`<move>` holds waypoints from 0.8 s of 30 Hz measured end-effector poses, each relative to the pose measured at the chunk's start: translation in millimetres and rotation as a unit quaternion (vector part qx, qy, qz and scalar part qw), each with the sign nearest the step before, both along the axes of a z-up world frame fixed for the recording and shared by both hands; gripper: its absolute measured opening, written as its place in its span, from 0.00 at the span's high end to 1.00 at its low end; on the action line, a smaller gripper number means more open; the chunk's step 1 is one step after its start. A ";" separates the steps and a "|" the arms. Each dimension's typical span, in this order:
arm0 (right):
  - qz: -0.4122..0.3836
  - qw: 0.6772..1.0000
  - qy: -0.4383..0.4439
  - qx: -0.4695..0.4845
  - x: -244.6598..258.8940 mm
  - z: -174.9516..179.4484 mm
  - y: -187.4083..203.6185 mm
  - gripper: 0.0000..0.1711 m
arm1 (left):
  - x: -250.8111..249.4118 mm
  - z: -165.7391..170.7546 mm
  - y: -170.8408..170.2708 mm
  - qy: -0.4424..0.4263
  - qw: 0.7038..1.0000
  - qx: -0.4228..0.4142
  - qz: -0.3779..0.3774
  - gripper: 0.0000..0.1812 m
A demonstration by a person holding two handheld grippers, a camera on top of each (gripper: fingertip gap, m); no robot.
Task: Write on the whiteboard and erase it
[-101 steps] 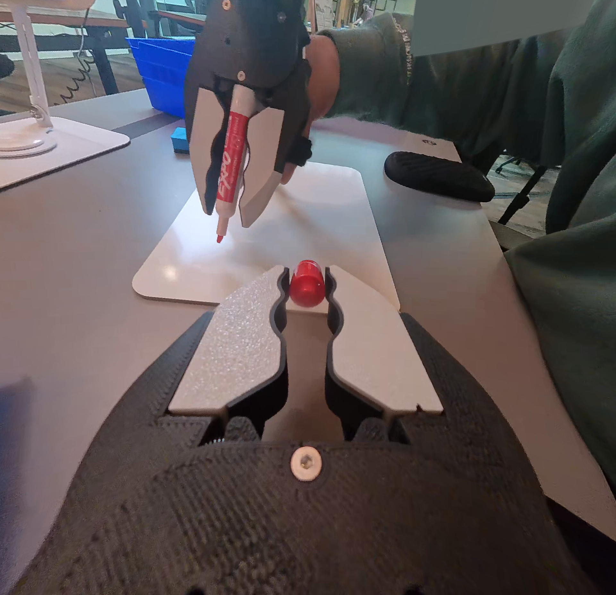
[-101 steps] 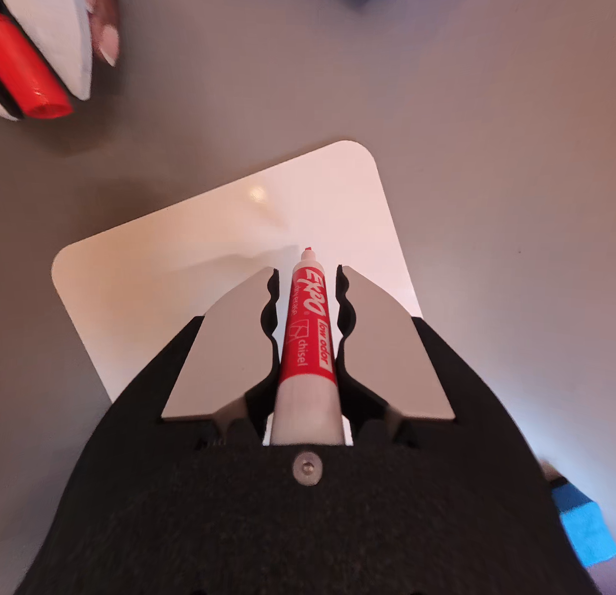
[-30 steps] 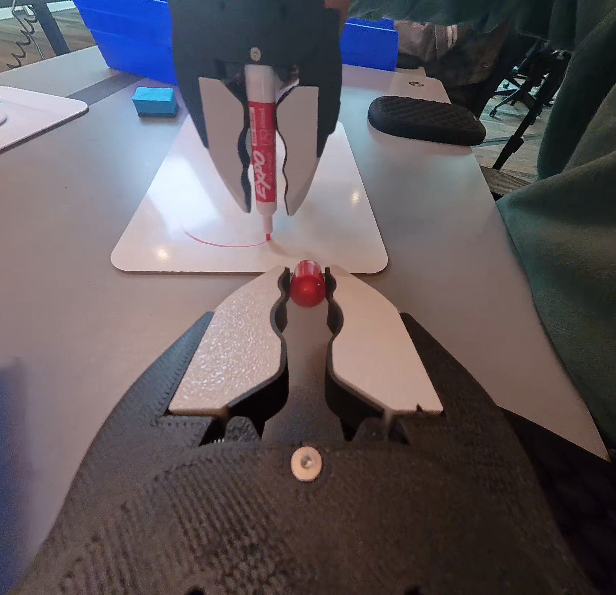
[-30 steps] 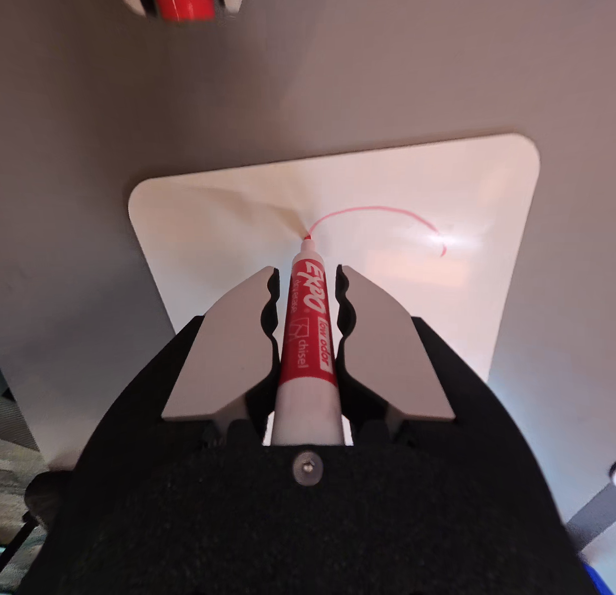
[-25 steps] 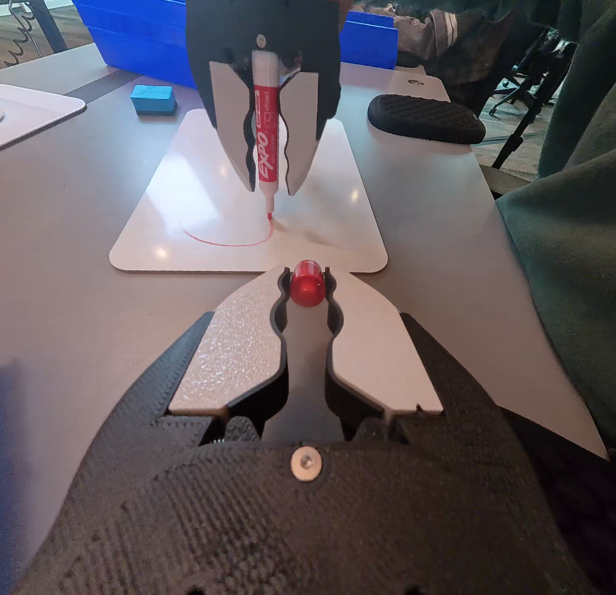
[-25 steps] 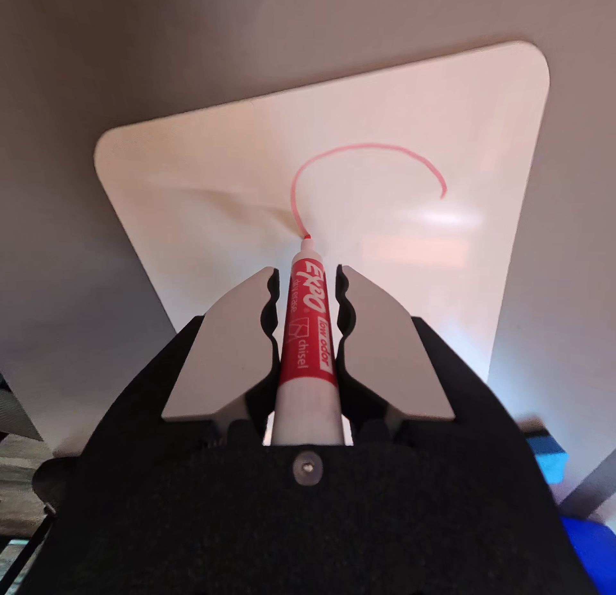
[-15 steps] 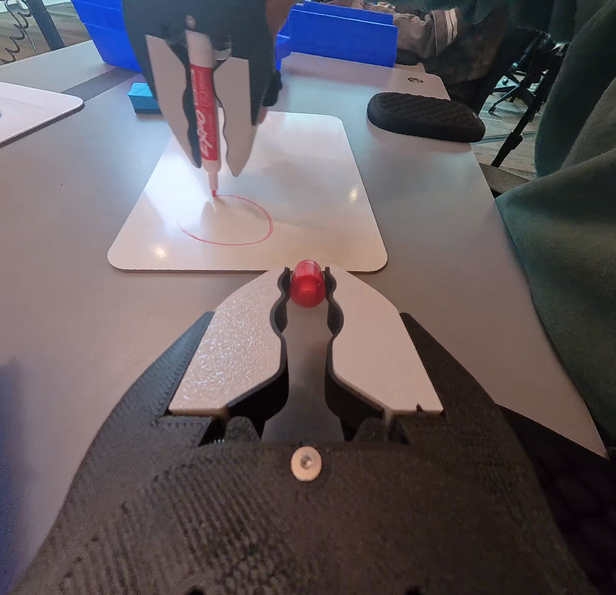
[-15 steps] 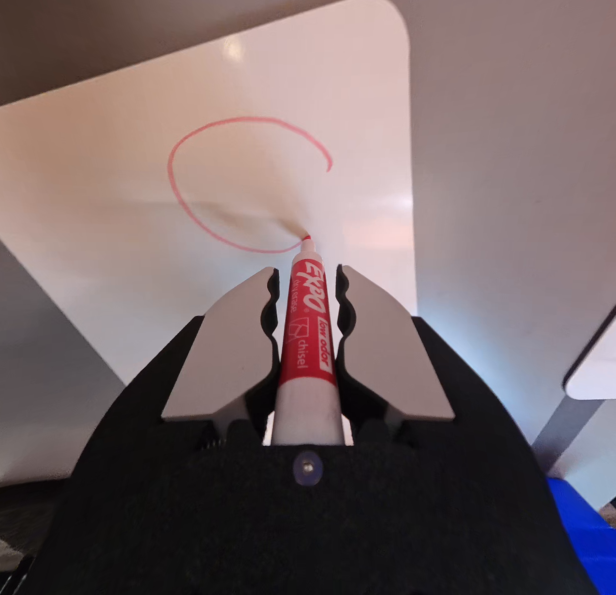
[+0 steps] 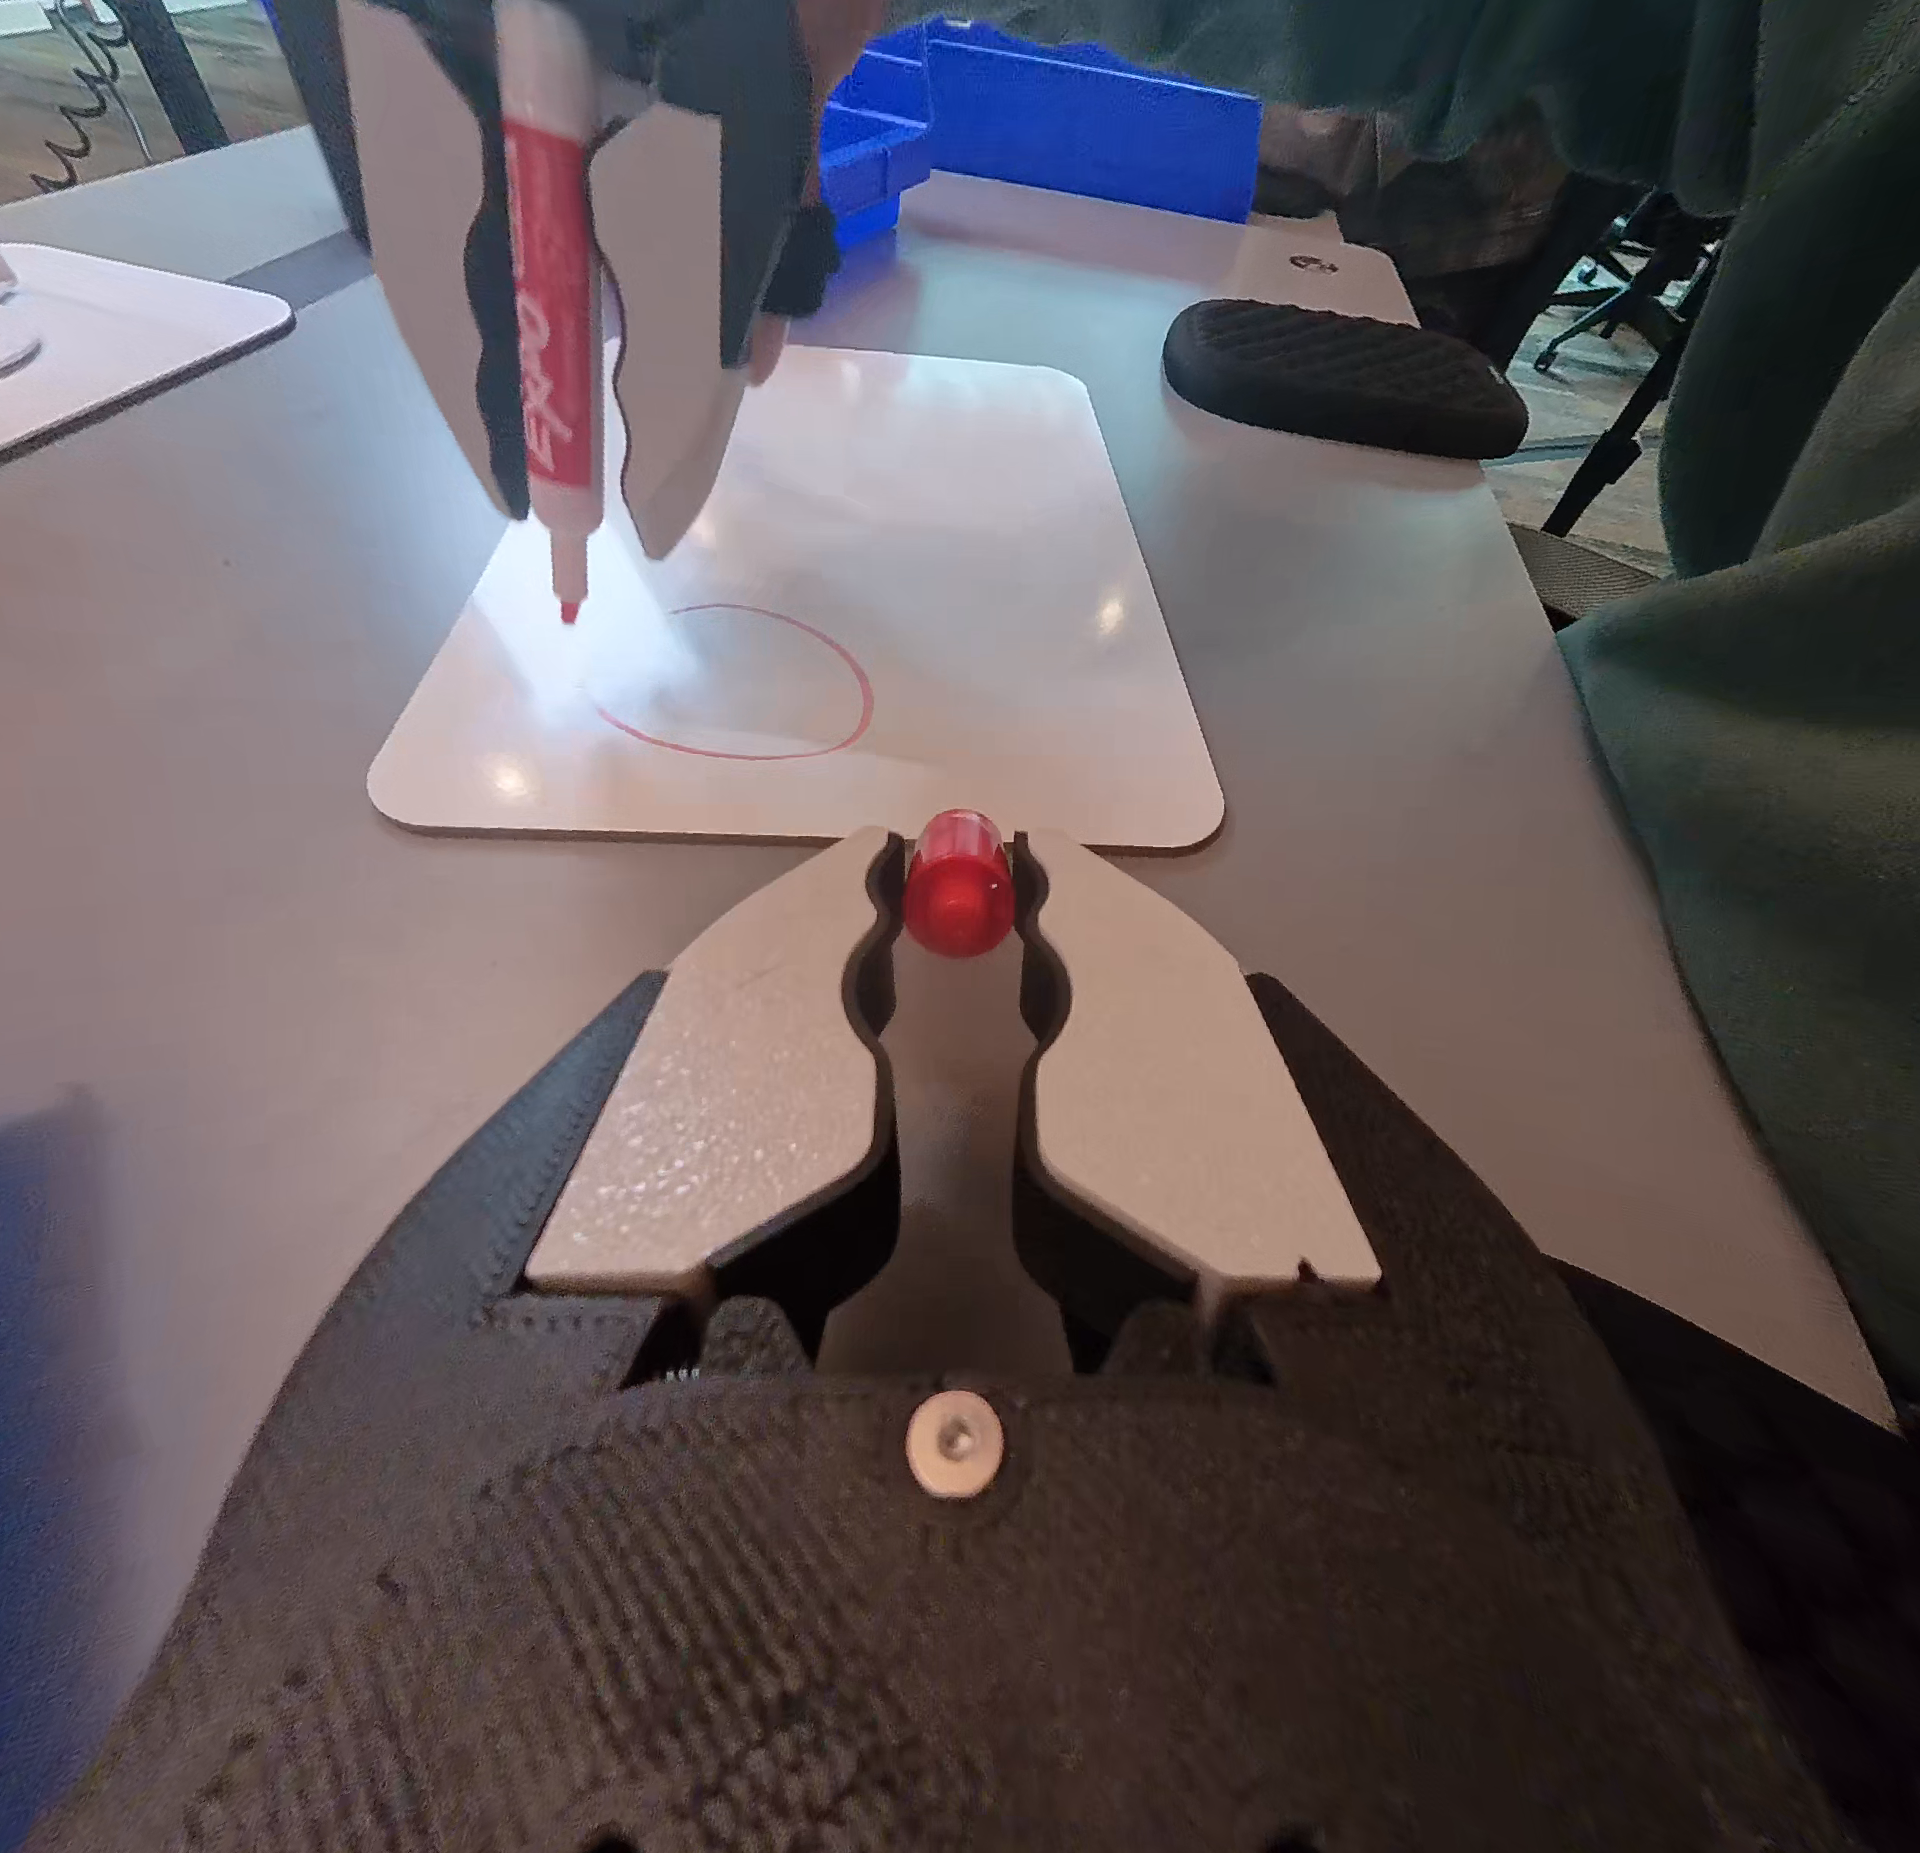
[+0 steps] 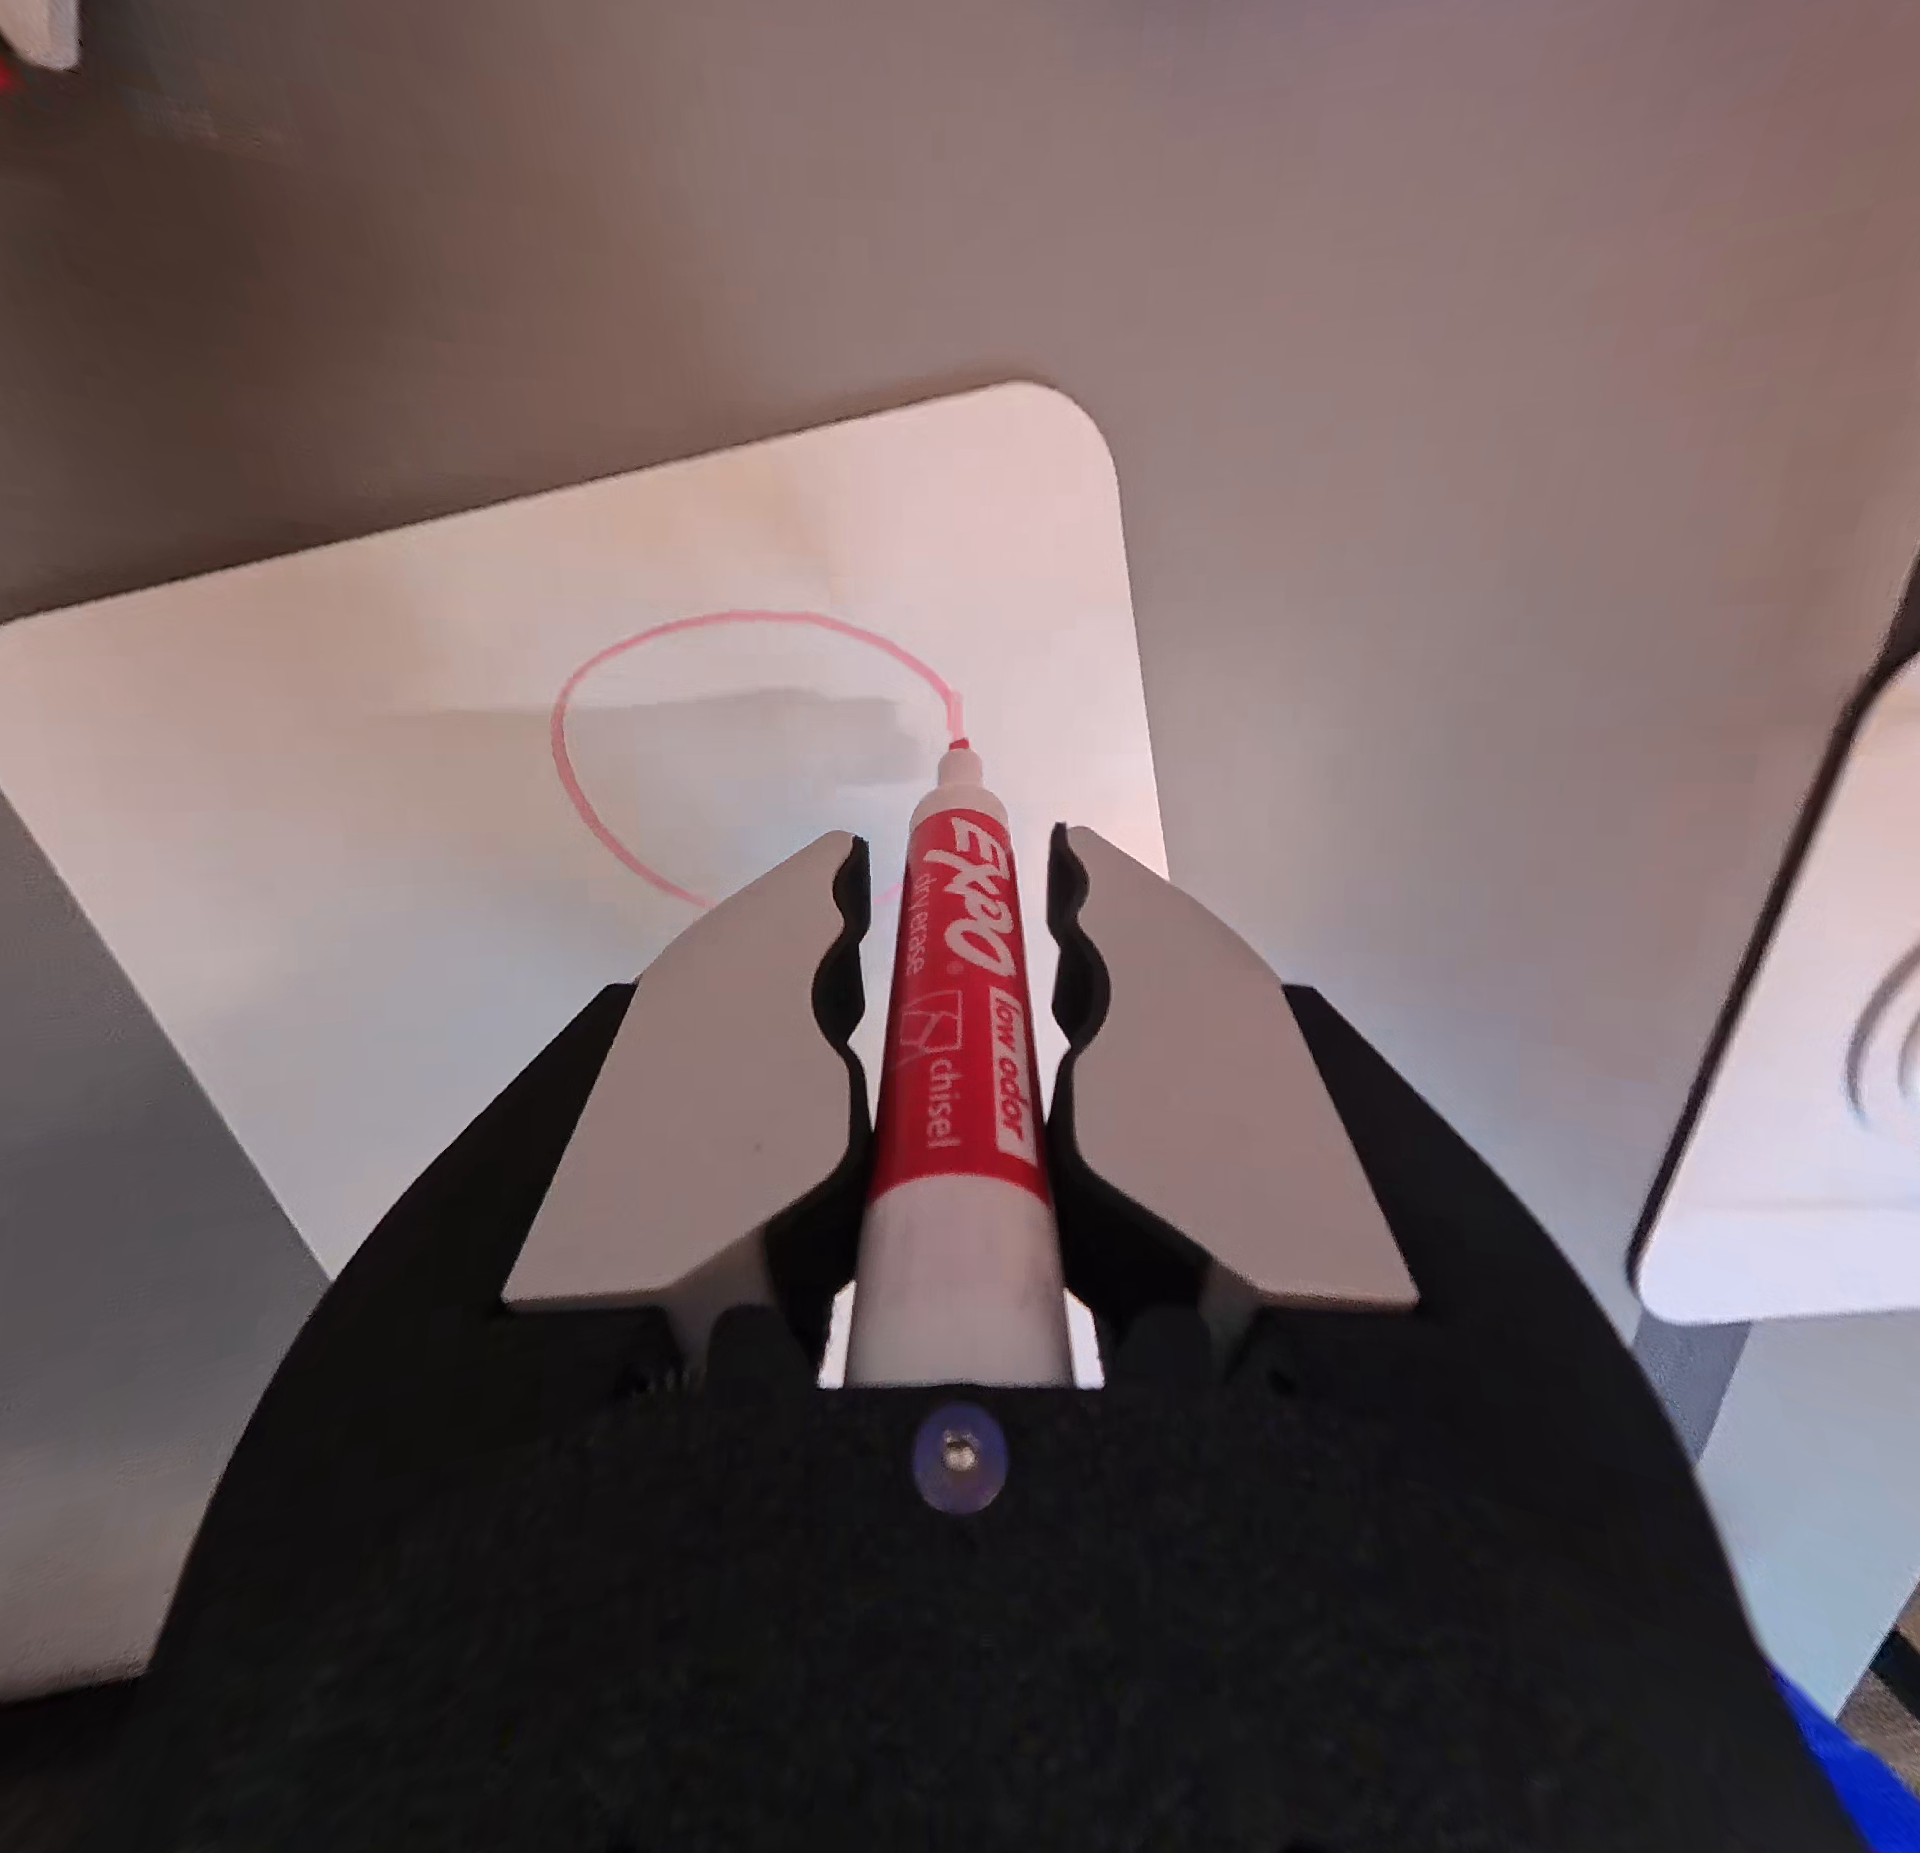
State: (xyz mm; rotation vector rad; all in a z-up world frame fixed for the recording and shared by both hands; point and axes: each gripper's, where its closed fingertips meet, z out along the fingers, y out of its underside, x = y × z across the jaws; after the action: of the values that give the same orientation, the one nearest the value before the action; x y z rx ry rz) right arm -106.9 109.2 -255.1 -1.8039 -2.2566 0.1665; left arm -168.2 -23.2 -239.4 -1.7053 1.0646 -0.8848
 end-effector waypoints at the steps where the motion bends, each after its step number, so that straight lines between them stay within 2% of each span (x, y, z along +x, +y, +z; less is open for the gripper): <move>1: -0.008 1.000 0.006 0.003 5.9 3.7 1.3 0.80 | 0.1 -0.1 0.1 0.000 1.000 0.000 0.000 0.89; 4: -0.035 0.999 0.015 0.001 26.5 8.0 3.3 0.80 | 0.1 -0.6 0.4 -0.002 1.000 -0.002 0.000 0.89; 11: -0.085 0.996 0.016 -0.012 60.4 -6.6 7.5 0.80 | -0.6 -0.7 1.6 0.003 1.000 0.005 0.005 0.89; 24: -0.091 0.995 0.023 -0.027 56.0 -16.4 11.8 0.80 | -4.9 -1.4 6.2 0.003 1.000 -0.001 0.013 0.89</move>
State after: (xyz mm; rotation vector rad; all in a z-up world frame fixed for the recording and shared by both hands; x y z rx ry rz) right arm -50.9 120.9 -271.5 -1.9995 -2.0615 0.2352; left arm -173.0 -17.0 -240.8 -1.7205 1.0430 -0.8662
